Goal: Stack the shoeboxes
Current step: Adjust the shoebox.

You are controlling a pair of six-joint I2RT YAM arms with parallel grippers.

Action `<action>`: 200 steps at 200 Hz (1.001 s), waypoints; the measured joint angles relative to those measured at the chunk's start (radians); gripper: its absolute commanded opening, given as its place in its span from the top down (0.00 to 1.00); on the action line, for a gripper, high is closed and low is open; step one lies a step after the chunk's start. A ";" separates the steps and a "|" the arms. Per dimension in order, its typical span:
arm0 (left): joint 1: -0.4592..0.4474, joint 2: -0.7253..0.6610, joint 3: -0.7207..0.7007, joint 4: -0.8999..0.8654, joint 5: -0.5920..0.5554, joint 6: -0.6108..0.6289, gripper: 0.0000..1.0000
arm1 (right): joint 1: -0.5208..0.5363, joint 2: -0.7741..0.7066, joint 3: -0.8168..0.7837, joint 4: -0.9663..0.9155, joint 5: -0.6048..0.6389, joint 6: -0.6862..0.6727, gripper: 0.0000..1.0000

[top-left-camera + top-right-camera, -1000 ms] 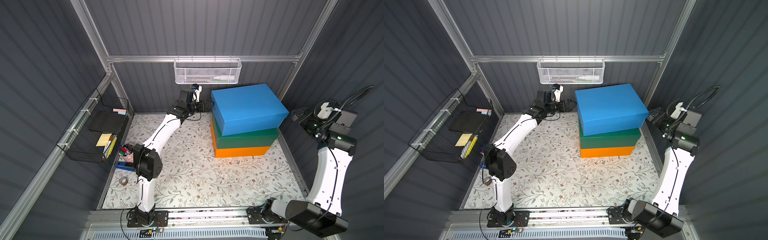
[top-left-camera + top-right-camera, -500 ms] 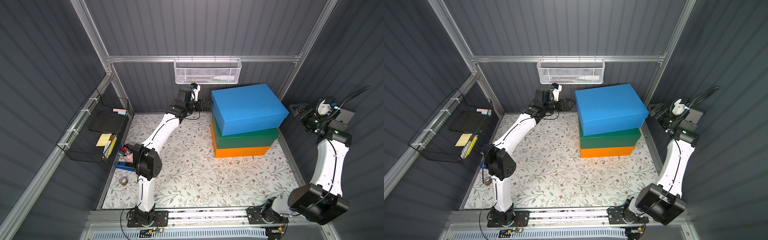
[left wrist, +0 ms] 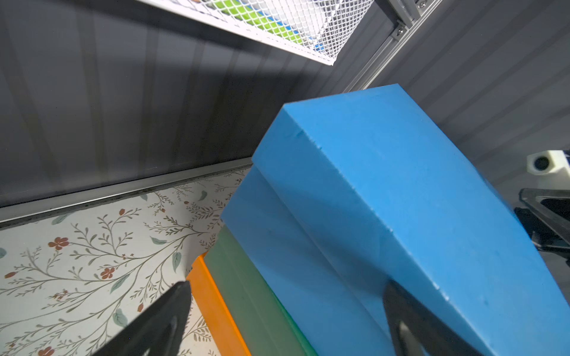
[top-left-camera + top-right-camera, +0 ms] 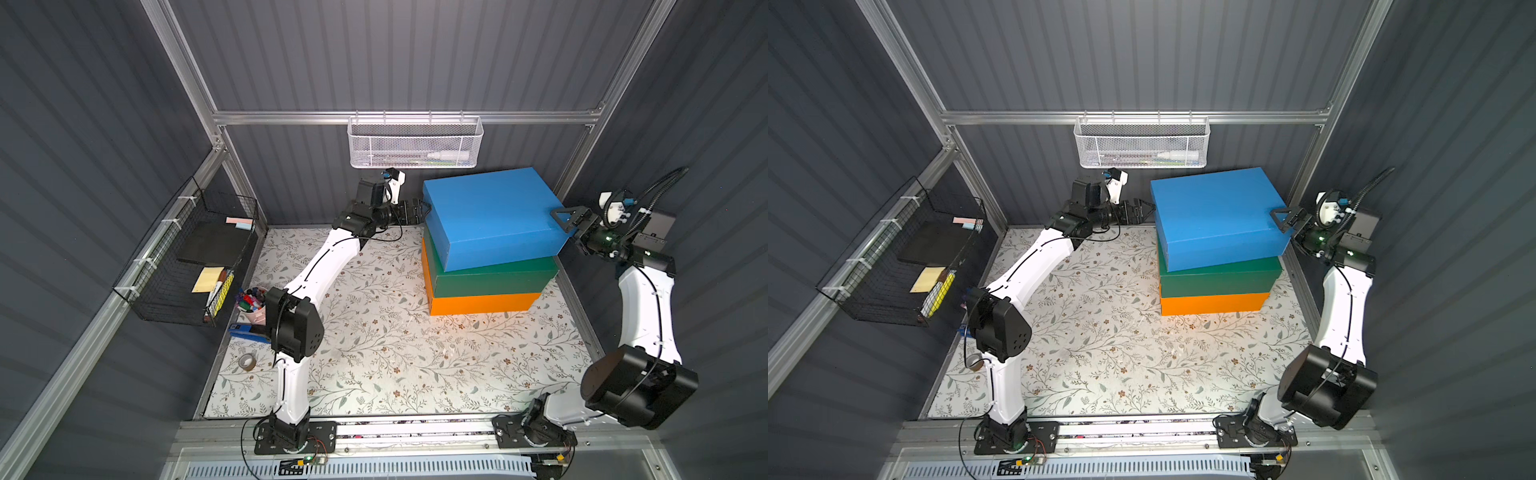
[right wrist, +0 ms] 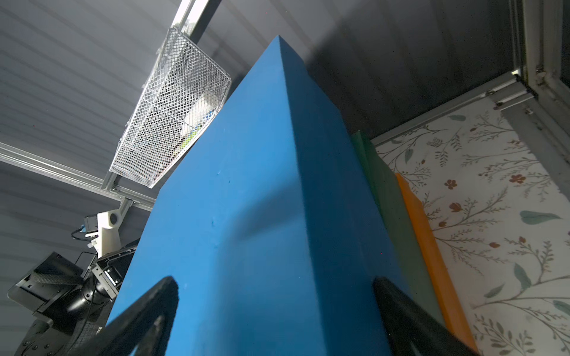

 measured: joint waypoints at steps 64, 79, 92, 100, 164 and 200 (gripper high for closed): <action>-0.007 0.000 -0.003 0.005 0.016 0.000 0.01 | 0.002 -0.109 -0.099 0.006 0.021 -0.011 0.01; -0.008 0.000 -0.016 0.021 0.019 0.000 0.00 | 0.002 -0.133 -0.114 0.000 0.034 -0.014 0.01; -0.010 -0.003 -0.039 0.033 0.020 -0.001 0.01 | 0.002 -0.153 -0.125 -0.008 0.043 -0.014 0.01; -0.012 -0.008 -0.058 0.038 0.020 -0.001 0.00 | 0.002 -0.163 -0.132 -0.014 0.048 -0.014 0.01; -0.055 -0.076 -0.195 0.048 0.010 -0.021 0.00 | 0.003 -0.179 -0.145 -0.021 0.075 -0.019 0.01; -0.078 -0.153 -0.267 0.056 -0.003 -0.039 0.01 | 0.003 -0.179 -0.148 -0.018 0.091 -0.034 0.01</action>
